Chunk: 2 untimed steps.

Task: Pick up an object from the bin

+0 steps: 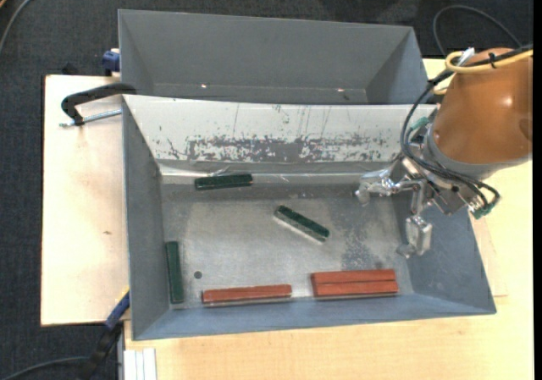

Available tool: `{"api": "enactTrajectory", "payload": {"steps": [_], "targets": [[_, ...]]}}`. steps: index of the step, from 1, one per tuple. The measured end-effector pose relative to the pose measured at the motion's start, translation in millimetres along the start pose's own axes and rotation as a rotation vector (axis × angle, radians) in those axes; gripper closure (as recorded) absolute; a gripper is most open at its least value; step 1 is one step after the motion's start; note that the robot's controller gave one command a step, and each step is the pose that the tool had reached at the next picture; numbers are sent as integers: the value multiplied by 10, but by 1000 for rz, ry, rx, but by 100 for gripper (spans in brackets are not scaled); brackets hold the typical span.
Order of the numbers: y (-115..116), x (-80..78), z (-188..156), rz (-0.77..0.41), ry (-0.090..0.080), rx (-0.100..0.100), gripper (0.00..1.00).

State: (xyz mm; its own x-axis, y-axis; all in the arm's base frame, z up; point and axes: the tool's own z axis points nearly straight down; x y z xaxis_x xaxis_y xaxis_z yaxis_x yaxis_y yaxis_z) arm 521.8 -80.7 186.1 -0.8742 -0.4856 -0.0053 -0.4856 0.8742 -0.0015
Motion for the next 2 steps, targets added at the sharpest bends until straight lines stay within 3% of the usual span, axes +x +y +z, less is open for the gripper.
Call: {"api": "enactTrajectory", "payload": {"steps": [1, 2], "targets": [[247, -423, 1137, 86, 7, -7, 0], [803, -910, 1156, 110, -3, -4, 0]]}}
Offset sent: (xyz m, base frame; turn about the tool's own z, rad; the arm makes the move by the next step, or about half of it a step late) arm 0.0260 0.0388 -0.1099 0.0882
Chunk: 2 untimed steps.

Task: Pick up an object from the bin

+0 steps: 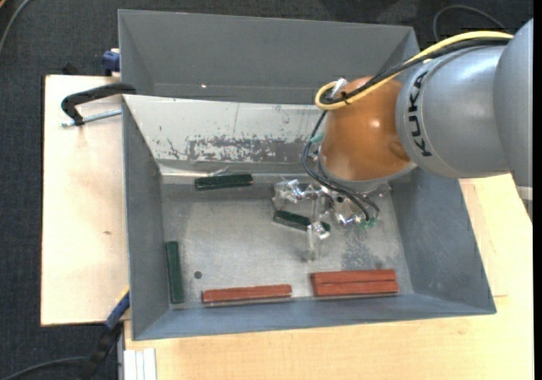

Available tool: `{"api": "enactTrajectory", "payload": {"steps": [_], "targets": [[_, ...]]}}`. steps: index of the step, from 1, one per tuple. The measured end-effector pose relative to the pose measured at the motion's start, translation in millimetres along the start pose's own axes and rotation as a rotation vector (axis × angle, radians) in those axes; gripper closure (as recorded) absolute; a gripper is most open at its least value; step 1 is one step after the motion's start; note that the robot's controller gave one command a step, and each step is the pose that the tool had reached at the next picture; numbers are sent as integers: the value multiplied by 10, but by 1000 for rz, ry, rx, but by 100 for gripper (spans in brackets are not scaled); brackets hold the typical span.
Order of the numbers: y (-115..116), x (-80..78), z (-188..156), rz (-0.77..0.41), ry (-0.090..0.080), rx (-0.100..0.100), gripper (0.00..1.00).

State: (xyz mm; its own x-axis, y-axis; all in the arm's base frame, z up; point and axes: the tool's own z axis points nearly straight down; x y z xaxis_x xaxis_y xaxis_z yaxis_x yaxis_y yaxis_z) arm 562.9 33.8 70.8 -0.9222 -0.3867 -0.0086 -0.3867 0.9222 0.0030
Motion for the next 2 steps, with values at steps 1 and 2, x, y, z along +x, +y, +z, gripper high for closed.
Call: {"api": "enactTrajectory", "payload": {"steps": [1, 2], "targets": [[-40, 19, -1, 5, 3, 3, 100], [-233, -64, -1326, -35, -7, 8, 100]]}}
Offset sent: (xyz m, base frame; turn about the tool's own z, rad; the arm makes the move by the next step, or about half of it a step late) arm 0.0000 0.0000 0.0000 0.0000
